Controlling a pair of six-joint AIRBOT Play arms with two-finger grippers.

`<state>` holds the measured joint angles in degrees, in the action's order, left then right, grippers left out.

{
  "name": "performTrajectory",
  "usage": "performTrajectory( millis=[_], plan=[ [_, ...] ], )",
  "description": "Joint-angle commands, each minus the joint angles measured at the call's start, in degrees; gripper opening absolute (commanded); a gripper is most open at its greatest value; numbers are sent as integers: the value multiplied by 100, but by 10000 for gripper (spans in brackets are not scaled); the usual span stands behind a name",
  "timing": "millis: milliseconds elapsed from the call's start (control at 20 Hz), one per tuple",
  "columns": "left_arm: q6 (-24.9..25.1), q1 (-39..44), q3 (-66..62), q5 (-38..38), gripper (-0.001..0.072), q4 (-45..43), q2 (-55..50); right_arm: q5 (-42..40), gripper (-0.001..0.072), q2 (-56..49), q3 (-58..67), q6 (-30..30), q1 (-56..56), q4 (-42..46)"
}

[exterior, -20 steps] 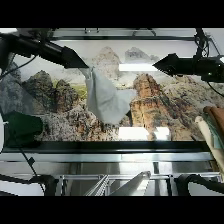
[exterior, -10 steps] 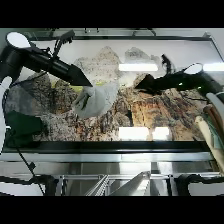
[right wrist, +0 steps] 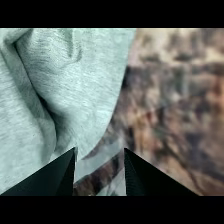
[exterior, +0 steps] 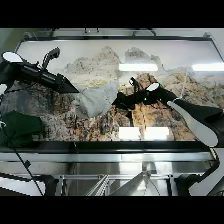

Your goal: Fold the shirts.

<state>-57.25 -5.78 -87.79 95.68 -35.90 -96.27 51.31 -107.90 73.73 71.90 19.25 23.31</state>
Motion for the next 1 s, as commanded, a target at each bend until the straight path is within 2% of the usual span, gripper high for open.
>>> performTrajectory(
  millis=[0,250,300,350,450,650,800,950],
  plan=[
    [109,-227,37,13,15,7,-9,-332,338,-186,11,-2,269,-328],
    [238,-212,37,13,15,2,-9,-350,335,-284,33,-7,380,-570],
    [240,-212,37,11,15,4,-9,-350,286,-284,33,-13,411,-612],
    [256,-214,37,9,16,4,-9,-330,82,-282,35,-131,437,-678],
    [341,-225,37,9,15,7,-9,-181,14,-267,37,-509,439,-1032],
    [256,-376,-334,299,15,181,7,621,13,409,39,-828,125,-1158],
    [61,-662,-890,789,14,1318,280,1174,13,1744,39,-1036,-424,-1161],
    [-20,-857,-1327,1073,14,2647,909,1152,14,3615,39,-1473,-890,-1161]
  ],
)
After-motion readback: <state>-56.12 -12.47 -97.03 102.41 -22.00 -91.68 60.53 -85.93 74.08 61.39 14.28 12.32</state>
